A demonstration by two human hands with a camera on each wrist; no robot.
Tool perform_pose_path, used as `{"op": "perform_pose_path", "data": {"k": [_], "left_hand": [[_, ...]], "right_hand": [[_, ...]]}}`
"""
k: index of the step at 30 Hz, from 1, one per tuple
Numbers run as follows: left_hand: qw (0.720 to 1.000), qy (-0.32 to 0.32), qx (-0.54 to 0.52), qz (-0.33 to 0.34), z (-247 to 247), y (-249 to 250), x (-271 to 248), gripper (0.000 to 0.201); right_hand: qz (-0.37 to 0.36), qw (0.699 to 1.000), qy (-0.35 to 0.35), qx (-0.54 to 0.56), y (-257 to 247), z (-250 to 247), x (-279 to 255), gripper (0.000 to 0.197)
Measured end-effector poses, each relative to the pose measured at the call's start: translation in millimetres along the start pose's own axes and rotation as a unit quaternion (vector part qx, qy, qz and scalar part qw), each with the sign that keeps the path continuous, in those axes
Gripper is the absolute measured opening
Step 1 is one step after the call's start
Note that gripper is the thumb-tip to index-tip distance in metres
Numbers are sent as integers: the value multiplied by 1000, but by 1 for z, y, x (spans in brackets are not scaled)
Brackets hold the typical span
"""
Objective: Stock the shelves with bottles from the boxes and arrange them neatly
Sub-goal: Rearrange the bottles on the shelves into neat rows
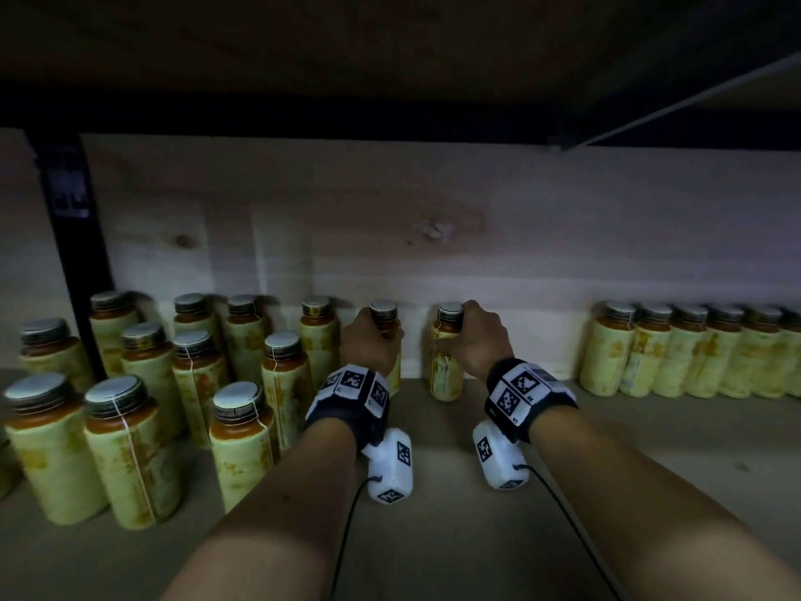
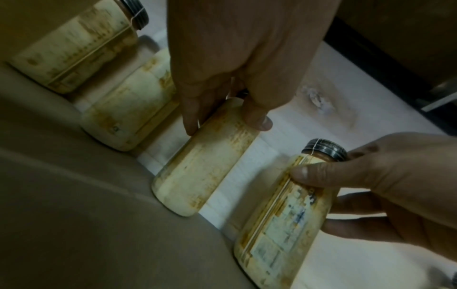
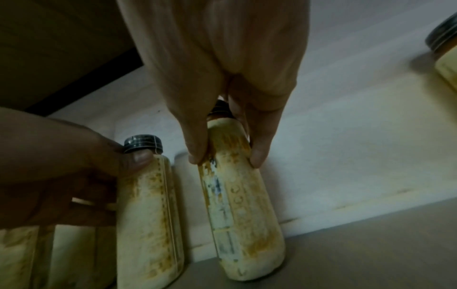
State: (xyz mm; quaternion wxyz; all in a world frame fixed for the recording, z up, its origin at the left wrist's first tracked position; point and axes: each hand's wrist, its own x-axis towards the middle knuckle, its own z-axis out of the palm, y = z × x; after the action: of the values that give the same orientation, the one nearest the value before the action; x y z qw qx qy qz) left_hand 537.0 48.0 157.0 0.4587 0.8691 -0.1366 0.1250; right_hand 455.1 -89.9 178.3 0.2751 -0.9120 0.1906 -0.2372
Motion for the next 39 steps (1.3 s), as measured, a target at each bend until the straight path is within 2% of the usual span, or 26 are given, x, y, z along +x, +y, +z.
{"op": "perform_pose_path", "data": {"k": [9, 16, 18, 21, 23, 27, 29, 32, 36, 39], "left_hand": [[1000, 0, -1, -15, 4, -8, 18, 35], [1000, -12, -7, -21, 2, -5, 13, 38], [999, -39, 1, -35, -4, 0, 11, 50], [995, -84, 37, -37, -18, 9, 4, 83], [989, -97, 109, -15, -29, 17, -2, 91], [970, -112, 210, 55, -47, 33, -22, 76], [962, -122, 215, 113, -53, 40, -36, 69], [953, -163, 197, 166, -58, 54, -57, 64], [914, -235, 247, 221, -42, 76, -91, 45], [883, -297, 266, 245, -16, 86, -114, 51]], "right_hand": [[27, 1000, 3, 10, 2, 10, 9, 65], [42, 999, -2, 15, -4, 13, 11, 65], [46, 999, -12, 14, -8, 11, 9, 67], [55, 997, -36, 33, -11, 4, 3, 74], [54, 996, -53, 53, -13, -4, -3, 82], [23, 997, -72, -28, -12, -32, -20, 77], [3, 991, -94, -94, -6, -51, -31, 69], [-6, 972, -155, -175, 10, -79, -53, 63], [3, 952, -189, -242, 37, -112, -79, 52], [22, 947, -186, -262, 57, -135, -93, 51]]}}
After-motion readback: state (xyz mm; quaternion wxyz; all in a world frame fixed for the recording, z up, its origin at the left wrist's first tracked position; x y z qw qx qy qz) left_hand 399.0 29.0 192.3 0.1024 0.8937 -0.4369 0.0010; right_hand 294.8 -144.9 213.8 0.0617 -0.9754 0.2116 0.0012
